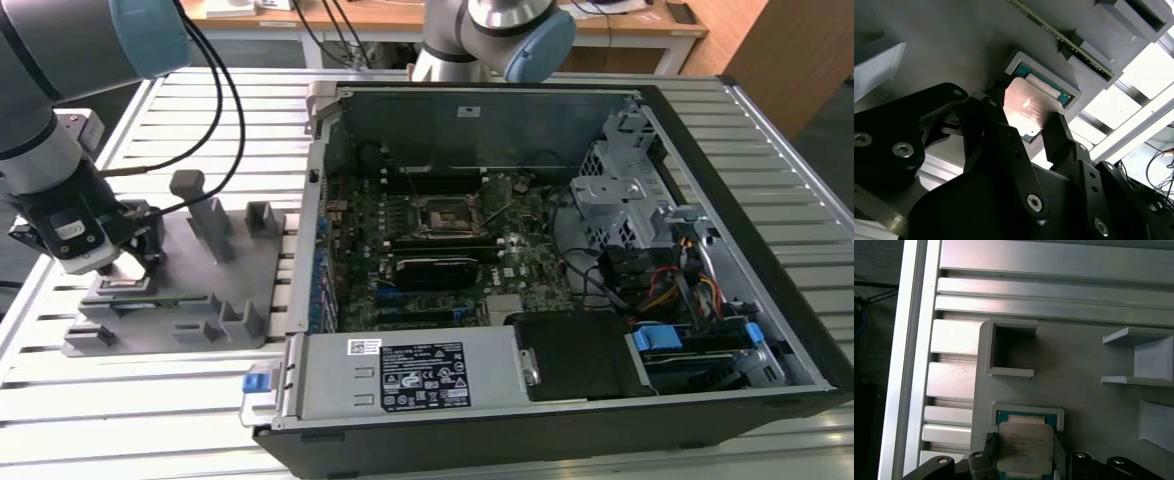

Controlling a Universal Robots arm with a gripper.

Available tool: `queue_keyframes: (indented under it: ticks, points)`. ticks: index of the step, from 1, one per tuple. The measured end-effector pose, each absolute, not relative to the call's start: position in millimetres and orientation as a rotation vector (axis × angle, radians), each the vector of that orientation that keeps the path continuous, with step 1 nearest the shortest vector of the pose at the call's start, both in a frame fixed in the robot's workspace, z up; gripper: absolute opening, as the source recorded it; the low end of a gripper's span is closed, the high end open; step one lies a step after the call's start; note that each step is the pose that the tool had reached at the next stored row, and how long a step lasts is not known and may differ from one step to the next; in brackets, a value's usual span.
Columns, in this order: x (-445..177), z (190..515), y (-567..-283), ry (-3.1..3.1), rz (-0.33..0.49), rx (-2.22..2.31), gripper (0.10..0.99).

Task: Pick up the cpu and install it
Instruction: 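Pick up the cpu and move it towards the insertion slot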

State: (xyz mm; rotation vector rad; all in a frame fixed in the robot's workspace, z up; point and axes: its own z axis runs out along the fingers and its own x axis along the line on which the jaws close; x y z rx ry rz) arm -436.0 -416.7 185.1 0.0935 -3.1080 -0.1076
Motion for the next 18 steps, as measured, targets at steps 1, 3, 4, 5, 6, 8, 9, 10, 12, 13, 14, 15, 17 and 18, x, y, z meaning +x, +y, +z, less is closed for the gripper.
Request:
queue_keyframes:
  ticks: [1, 3, 4, 5, 6, 8, 9, 10, 12, 13, 14, 15, 17, 18]
  points:
    - [-436, 185, -417, -3.108, -0.108, 0.093, 0.533]
    - [-436, 185, -417, -3.108, -0.108, 0.093, 0.533]
    - [-436, 186, -417, -3.109, -0.108, 0.093, 0.533]
    - [-436, 187, -417, -3.109, -0.108, 0.093, 0.533]
    - [-436, 189, -417, -3.108, -0.108, 0.093, 0.533]
    - [-436, 193, -417, -3.108, -0.108, 0.093, 0.533]
    - [-436, 196, -417, -3.109, -0.108, 0.093, 0.533]
    - [-436, 198, -417, -3.109, -0.108, 0.093, 0.533]
    - [-436, 203, -417, -3.108, -0.108, 0.093, 0.533]
    - [-436, 204, -417, -3.108, -0.108, 0.093, 0.533]
    - [-436, 206, -417, -3.108, -0.108, 0.093, 0.533]
    - [-436, 207, -417, -3.108, -0.108, 0.093, 0.533]
    - [-436, 209, -417, -3.108, -0.108, 0.094, 0.533]
    - [-436, 211, -417, -3.108, -0.108, 0.094, 0.533]
